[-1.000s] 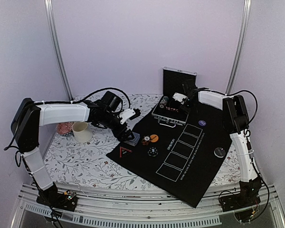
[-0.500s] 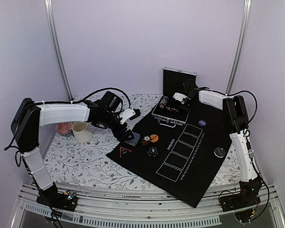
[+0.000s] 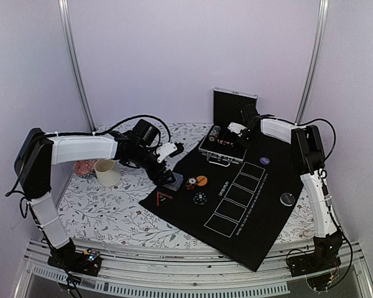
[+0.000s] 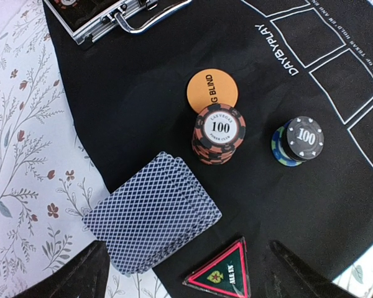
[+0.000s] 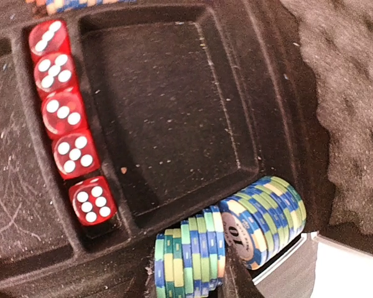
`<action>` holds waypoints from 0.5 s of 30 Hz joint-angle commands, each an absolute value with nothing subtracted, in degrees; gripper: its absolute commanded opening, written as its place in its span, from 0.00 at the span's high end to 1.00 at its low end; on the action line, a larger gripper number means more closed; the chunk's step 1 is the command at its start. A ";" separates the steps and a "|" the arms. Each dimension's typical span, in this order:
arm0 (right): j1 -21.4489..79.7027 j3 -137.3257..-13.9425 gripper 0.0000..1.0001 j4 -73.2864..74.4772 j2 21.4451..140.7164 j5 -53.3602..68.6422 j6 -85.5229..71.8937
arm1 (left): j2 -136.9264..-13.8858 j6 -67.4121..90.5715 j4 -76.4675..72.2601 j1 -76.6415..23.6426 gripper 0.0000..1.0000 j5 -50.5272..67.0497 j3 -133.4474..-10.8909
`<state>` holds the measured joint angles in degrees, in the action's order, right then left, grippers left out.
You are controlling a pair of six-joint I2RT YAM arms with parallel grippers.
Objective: Distribute texas hold em gaming equipment
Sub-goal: Pick up the pile of poker chips from the chip case.
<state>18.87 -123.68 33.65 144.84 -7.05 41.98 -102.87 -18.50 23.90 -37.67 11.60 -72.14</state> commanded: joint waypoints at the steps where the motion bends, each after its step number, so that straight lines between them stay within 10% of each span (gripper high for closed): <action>1: 19.62 -123.25 0.97 37.67 147.88 -5.18 40.77 | -103.27 -19.15 24.42 -37.00 0.13 12.34 -71.37; 15: 19.60 -120.14 0.98 35.89 135.37 3.44 31.48 | -102.55 -18.94 24.53 -37.00 0.13 12.40 -71.55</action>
